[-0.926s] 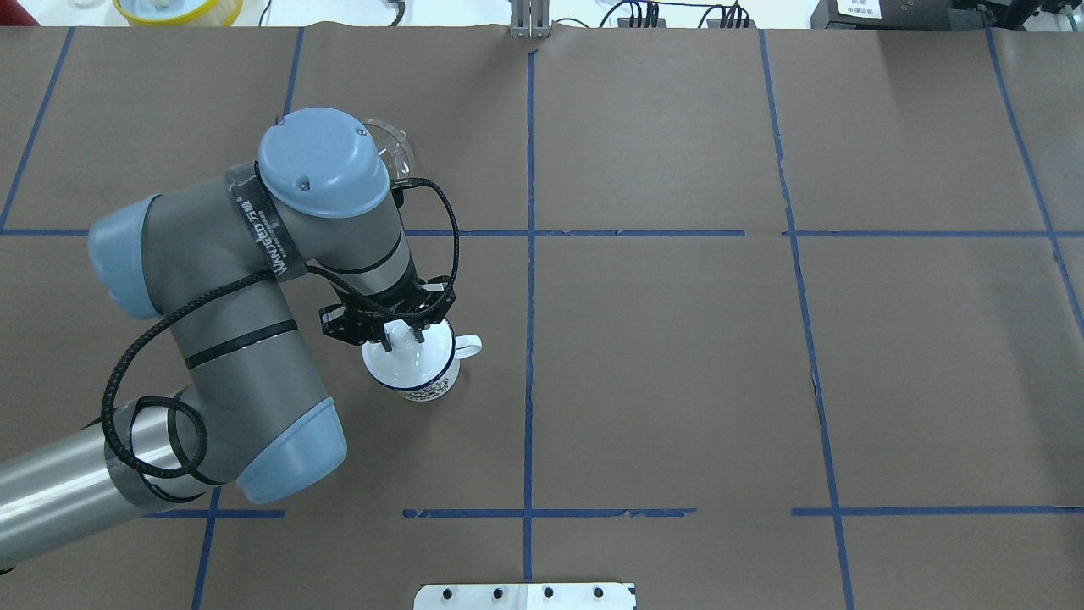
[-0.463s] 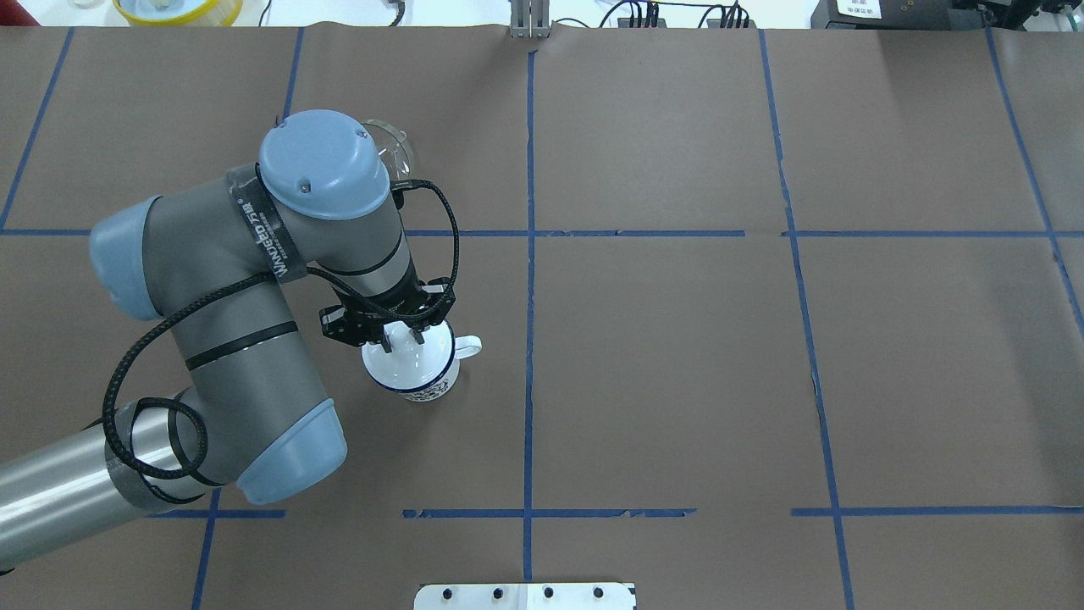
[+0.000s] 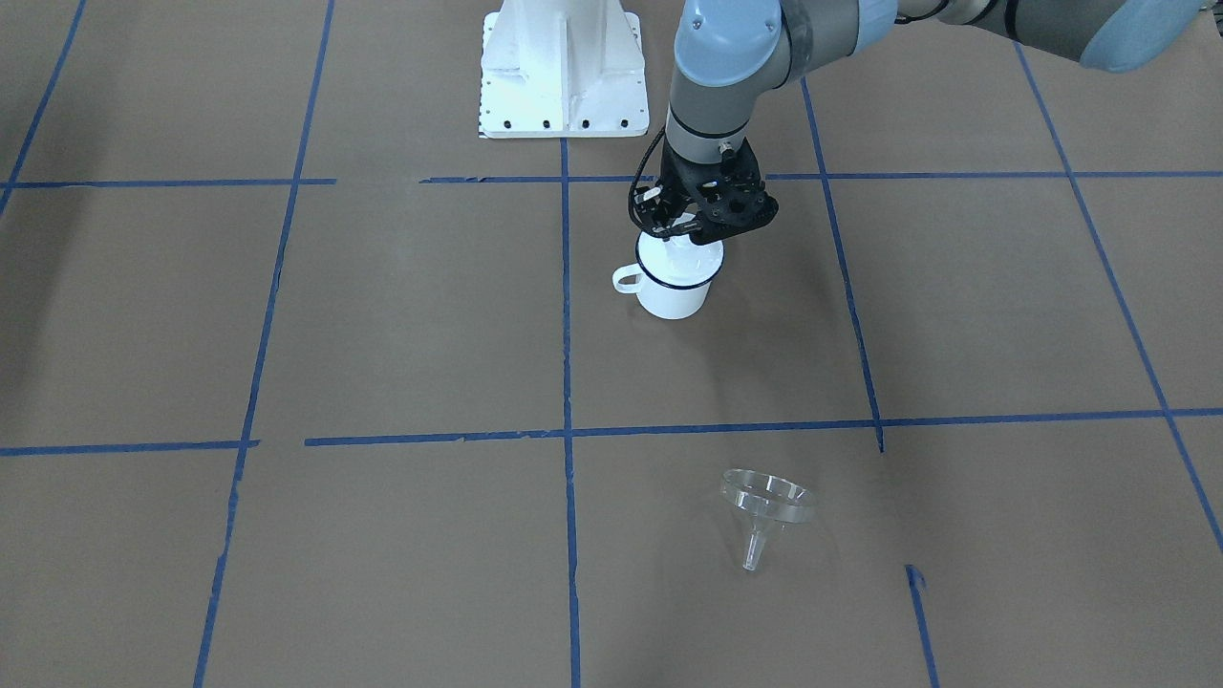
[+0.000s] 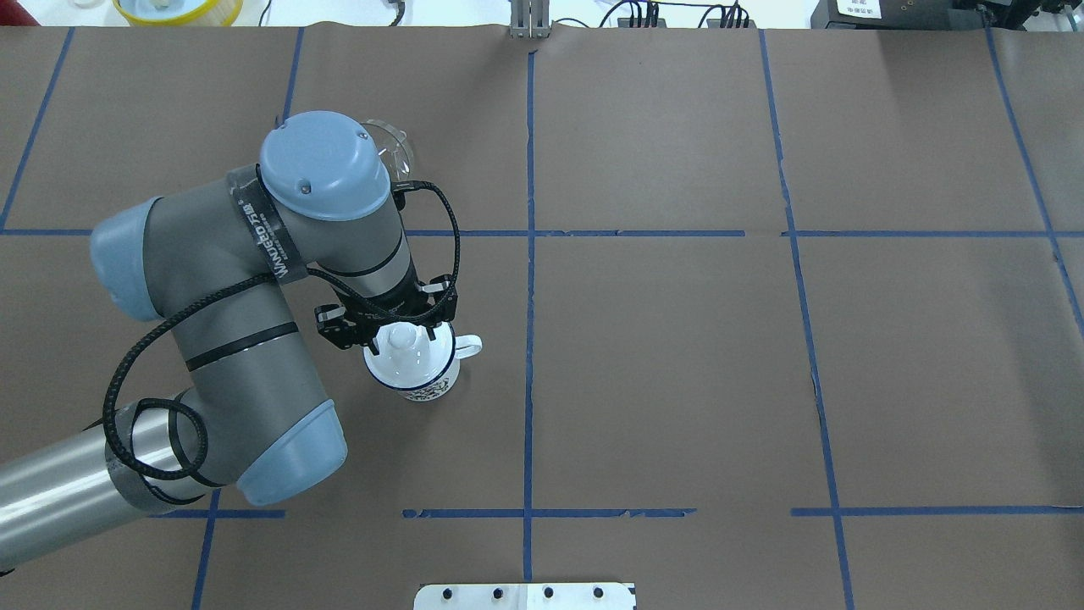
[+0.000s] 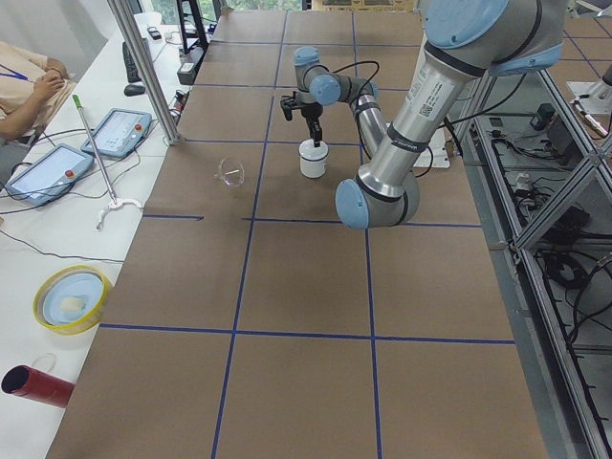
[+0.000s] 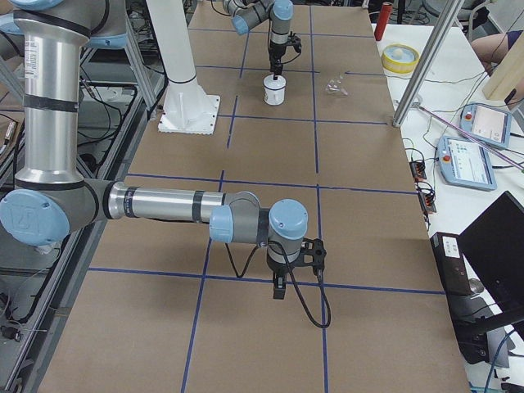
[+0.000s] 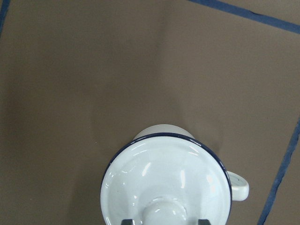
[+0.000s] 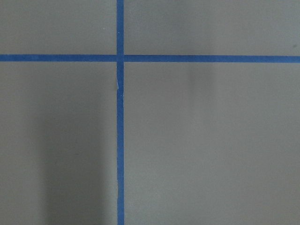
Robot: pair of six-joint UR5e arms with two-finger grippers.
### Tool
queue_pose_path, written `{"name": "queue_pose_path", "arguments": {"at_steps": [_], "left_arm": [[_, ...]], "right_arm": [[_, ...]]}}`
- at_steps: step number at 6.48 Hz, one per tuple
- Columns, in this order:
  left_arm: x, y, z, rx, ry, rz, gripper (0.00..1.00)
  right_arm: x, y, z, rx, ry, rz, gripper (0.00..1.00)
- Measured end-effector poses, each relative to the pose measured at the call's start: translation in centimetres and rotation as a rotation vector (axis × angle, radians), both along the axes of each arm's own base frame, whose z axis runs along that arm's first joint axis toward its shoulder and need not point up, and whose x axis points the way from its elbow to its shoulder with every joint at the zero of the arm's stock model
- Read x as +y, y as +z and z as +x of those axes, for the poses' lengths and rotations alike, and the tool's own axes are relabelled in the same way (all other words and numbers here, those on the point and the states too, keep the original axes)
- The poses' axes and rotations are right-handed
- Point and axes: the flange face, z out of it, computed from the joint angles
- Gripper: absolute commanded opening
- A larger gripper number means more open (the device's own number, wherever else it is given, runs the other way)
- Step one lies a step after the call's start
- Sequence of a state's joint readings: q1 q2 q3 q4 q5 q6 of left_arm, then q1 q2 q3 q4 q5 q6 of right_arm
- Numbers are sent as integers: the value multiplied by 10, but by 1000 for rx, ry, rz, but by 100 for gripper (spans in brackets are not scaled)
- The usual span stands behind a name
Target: Remove funnel from cup
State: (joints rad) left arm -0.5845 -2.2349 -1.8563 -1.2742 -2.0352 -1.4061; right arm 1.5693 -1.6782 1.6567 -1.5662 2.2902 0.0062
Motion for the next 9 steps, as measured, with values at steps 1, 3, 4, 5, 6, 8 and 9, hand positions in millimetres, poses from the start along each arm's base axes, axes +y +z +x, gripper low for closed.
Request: {"name": "queue_pose_path", "arguments": {"at_steps": [1,3,4,5,6,8,9], "left_arm": [[-1,-1,-3,3,1,8,78],[-37,2,-46,9,-13,74,78],[-66,12,-93,10,-19,125,78],[-93,35,-147,-3,0,186,79],[-120,71,-210,-34,35,254,79],[-162,158,-355,-98,131,364,80],[-175,208,-419,-126,179,386,84]], "right_arm": [[0,0,0,0,0,0,100],[0,0,0,0,0,0,100],[0,0,0,0,0,0,100],[0,0,0,0,0,0,100],[0,0,0,0,0,0,100],[0,0,0,0,0,0,100],[0,0,0,0,0,0,100]]}}
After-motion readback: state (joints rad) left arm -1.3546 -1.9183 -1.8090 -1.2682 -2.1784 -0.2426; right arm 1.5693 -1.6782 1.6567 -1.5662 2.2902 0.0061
